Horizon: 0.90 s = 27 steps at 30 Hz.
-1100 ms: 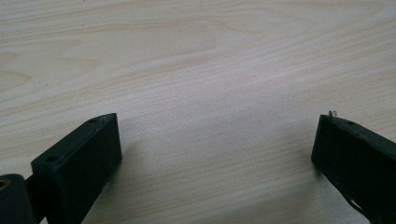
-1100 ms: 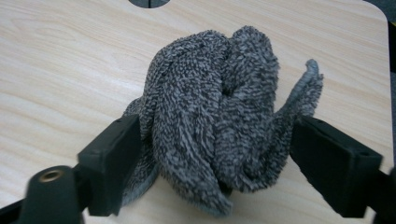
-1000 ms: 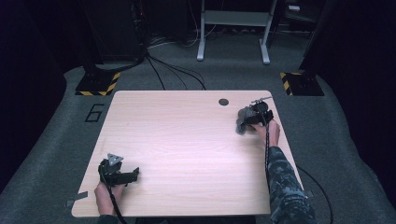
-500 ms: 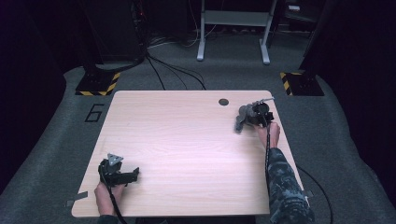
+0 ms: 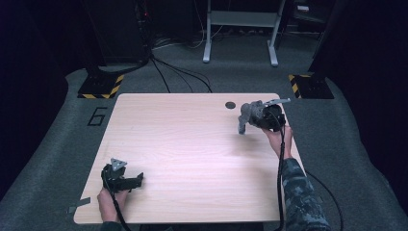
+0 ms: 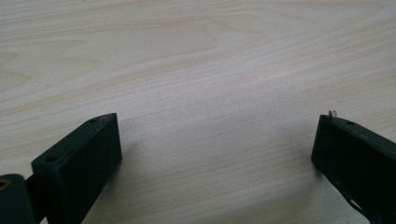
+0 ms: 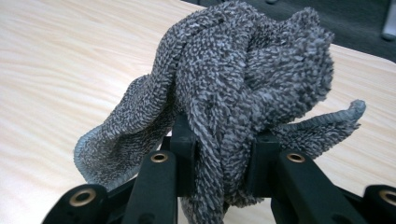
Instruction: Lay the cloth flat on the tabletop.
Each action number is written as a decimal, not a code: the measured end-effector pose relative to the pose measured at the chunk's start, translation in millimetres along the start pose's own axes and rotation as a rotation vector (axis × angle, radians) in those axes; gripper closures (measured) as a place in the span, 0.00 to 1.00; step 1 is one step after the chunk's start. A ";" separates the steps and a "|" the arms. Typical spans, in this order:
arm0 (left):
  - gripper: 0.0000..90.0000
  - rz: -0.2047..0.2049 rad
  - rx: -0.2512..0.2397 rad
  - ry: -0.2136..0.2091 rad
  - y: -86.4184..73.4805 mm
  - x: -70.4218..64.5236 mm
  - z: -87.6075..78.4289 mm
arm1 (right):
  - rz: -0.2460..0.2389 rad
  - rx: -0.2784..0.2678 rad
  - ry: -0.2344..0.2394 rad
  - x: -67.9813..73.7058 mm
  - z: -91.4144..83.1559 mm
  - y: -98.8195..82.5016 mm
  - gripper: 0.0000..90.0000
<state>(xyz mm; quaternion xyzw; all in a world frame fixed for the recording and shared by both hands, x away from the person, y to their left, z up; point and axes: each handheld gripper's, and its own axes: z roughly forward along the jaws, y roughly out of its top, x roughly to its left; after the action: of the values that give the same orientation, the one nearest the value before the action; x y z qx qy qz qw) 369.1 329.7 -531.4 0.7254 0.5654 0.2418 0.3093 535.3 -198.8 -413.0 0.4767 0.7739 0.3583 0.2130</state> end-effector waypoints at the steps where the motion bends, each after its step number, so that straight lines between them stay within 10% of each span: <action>1: 0.02 0.002 0.005 -0.002 0.0 0.1 -0.3 | -0.017 -0.004 0.008 2.7 -3.0 0.0 0.77; 12: 0.02 -0.005 0.000 0.000 -0.3 -0.4 -0.2 | -0.095 -0.042 0.103 56.4 -24.2 -5.3 0.77; 27: 0.03 -0.008 -0.012 0.006 -0.5 -0.2 0.2 | -0.114 -0.009 0.251 118.2 -4.0 -29.3 0.77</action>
<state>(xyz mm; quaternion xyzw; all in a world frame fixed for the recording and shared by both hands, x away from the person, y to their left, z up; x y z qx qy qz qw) 368.8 329.5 -531.9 0.7205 0.5678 0.2459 0.3131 461.7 -103.4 -431.2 0.3826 0.8187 0.4058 0.1365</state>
